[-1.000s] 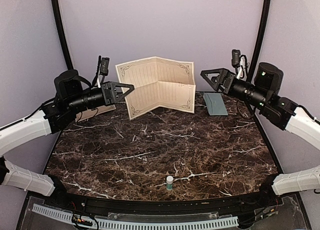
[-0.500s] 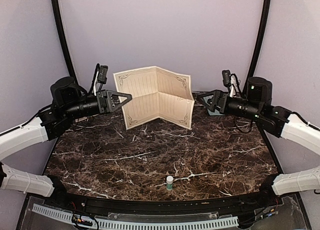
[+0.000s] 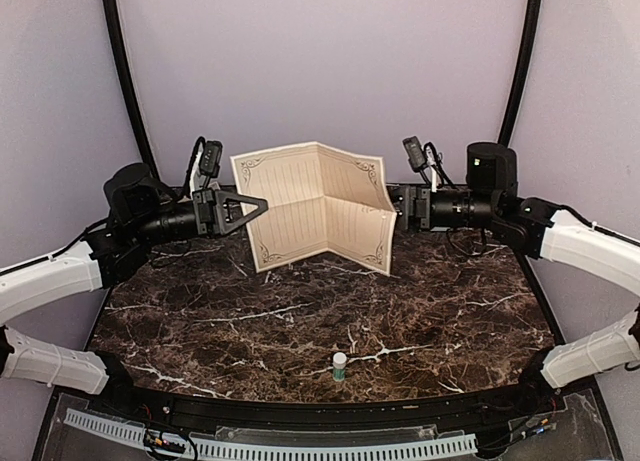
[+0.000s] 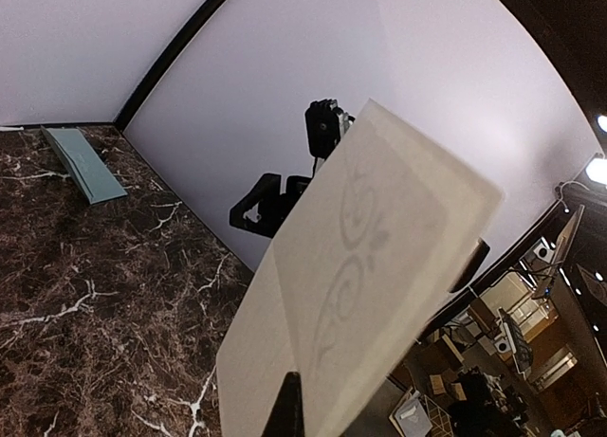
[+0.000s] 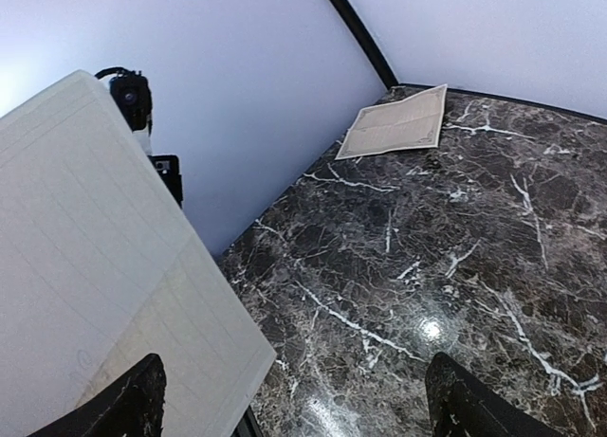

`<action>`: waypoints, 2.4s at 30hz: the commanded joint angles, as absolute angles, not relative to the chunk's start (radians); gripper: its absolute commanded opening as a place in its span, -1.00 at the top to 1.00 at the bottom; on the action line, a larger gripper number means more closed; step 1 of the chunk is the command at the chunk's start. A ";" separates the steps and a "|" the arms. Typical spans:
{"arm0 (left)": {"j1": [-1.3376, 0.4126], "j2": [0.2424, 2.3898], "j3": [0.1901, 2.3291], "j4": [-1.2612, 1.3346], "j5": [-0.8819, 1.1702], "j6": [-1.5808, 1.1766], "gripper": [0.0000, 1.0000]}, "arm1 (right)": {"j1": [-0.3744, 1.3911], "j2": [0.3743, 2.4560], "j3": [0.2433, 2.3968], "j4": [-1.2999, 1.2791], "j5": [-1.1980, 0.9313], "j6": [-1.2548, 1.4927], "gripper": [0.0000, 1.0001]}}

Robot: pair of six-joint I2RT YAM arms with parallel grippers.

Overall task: Place the letter into the envelope and seal it
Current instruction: Fold the letter.

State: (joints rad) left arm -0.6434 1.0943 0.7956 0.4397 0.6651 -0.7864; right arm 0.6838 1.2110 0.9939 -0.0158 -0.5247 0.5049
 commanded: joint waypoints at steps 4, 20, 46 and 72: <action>-0.641 1.120 0.839 0.438 0.749 -0.764 1.00 | 0.731 1.238 1.042 0.109 -0.704 0.483 -0.83; -0.656 1.189 0.882 0.505 0.883 -0.770 1.00 | 0.772 1.280 1.049 0.181 -0.734 0.492 -0.80; -0.711 1.229 0.905 0.529 0.909 -0.762 1.00 | 0.820 1.324 1.071 0.286 -0.796 0.545 0.23; -0.710 1.023 0.888 0.348 0.690 -0.636 -0.45 | 0.813 1.196 1.019 0.212 -0.573 0.567 1.00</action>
